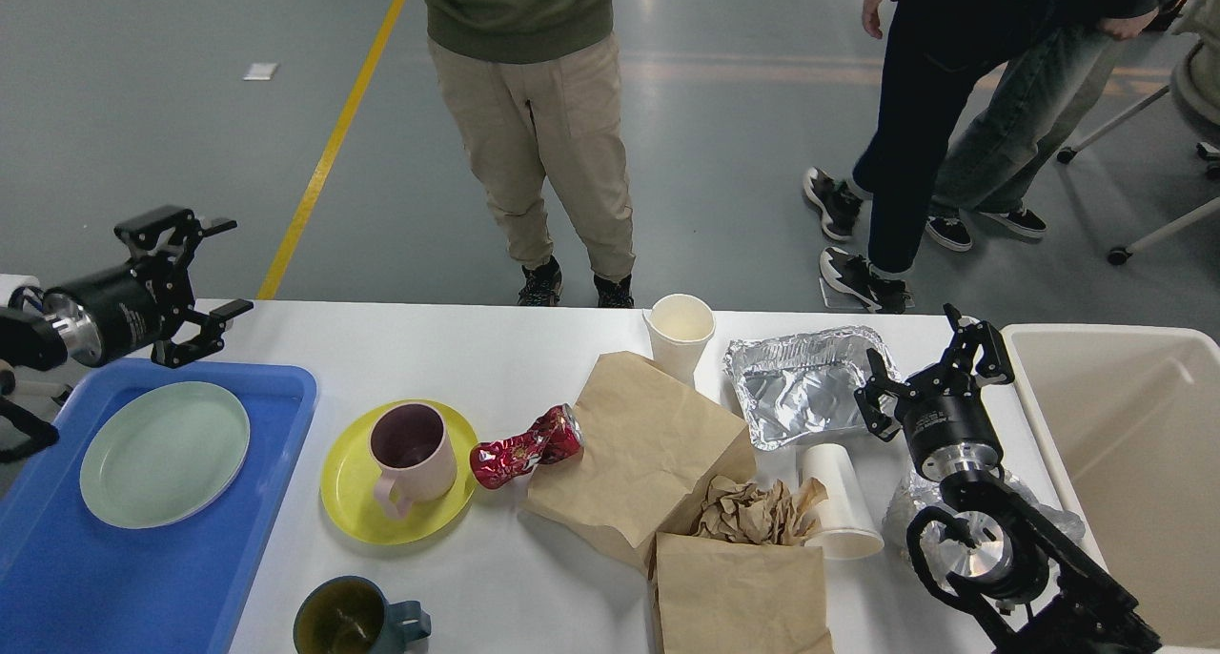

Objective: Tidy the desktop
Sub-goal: 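Raise the left gripper up and away from the blue tray, then lower the left gripper toward the dark teal mug nearest the robot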

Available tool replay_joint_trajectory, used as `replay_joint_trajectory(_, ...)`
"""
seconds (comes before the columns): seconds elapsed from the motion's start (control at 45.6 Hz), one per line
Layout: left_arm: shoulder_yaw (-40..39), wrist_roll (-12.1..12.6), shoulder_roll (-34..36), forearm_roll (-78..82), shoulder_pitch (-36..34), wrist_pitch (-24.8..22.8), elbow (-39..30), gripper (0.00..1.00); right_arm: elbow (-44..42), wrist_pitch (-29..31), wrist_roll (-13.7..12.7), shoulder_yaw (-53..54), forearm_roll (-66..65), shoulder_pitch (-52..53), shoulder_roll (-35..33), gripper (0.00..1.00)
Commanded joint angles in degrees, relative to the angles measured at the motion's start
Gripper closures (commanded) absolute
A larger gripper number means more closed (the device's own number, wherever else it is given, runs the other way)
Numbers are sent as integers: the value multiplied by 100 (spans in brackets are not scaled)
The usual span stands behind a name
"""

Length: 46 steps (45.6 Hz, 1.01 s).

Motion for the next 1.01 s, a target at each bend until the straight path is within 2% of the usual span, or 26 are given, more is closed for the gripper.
replay_joint_trajectory(0.0, 1780, 26, -39, 31, -1378, -33, -68, 3, 8, 0, 0, 0, 0, 0, 0, 0)
replay_joint_trajectory(0.197, 4601, 17, -794, 22, -3416, -551, -515, 3, 8, 0, 0, 0, 0, 0, 0, 0)
replay_joint_trajectory(0.351, 7220, -35, -1567, 22, -5403, -666, -1771, 3, 8, 0, 0, 0, 0, 0, 0, 0)
replay_joint_trajectory(0.417, 7898, -36, -1997, 22, -6089, -718, -2430, 3, 8, 0, 0, 0, 0, 0, 0, 0)
replay_joint_trajectory(0.592, 8102, 35, -2368, 31, -7487, -947, -4100, 3, 8, 0, 0, 0, 0, 0, 0, 0)
replay_joint_trajectory(0.79, 8392, -53, -3316, -66, -8419, -1500, -5199, 4, -1, 0, 0, 0, 0, 0, 0, 0)
replay_joint_trajectory(0.987, 8515, -115, -3563, -523, -9860, -1492, -6535, 4, -1, 0, 0, 0, 0, 0, 0, 0)
